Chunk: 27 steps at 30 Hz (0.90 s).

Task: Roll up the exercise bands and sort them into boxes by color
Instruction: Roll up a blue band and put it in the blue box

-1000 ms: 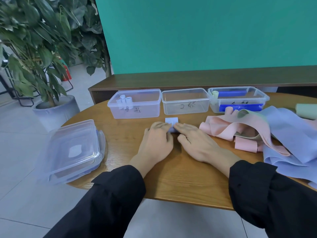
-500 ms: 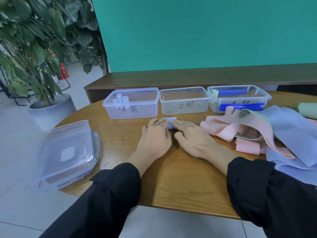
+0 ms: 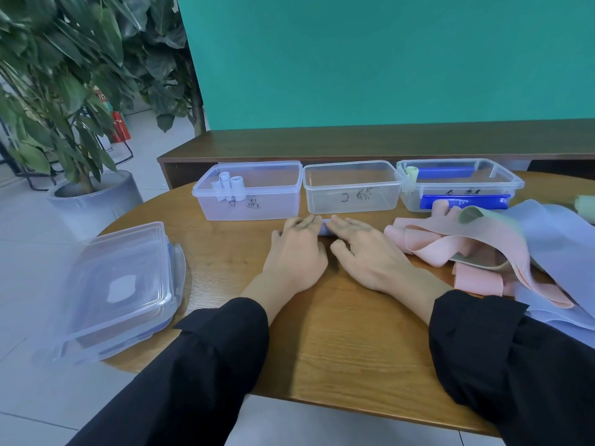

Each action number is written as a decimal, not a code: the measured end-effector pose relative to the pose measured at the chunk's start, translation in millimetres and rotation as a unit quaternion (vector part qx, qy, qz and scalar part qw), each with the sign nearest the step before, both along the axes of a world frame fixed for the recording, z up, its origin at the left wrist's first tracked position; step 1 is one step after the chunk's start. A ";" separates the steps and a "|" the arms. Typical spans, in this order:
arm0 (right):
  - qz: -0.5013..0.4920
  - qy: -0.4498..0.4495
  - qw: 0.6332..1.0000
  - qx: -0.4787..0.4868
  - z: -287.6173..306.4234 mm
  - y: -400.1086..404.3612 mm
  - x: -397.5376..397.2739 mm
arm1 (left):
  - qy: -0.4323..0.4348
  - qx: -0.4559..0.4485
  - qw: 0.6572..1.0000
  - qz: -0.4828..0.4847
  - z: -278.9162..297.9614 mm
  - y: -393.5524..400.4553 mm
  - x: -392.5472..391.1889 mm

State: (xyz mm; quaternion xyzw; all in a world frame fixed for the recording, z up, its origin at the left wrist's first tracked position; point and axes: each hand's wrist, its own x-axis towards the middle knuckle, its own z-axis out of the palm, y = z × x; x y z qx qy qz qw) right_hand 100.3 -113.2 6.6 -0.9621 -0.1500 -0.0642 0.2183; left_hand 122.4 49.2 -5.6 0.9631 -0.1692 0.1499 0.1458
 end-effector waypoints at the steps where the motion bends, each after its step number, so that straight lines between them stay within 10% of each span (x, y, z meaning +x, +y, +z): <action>1: -0.003 0.002 1.000 -0.007 -0.5 -0.2 2.9 | -0.011 -0.006 1.000 0.005 0.4 -0.6 1.4; 27: -0.042 -0.061 0.997 0.018 -5.2 2.9 56.2 | 0.037 -0.134 0.990 -0.005 2.1 0.9 26.7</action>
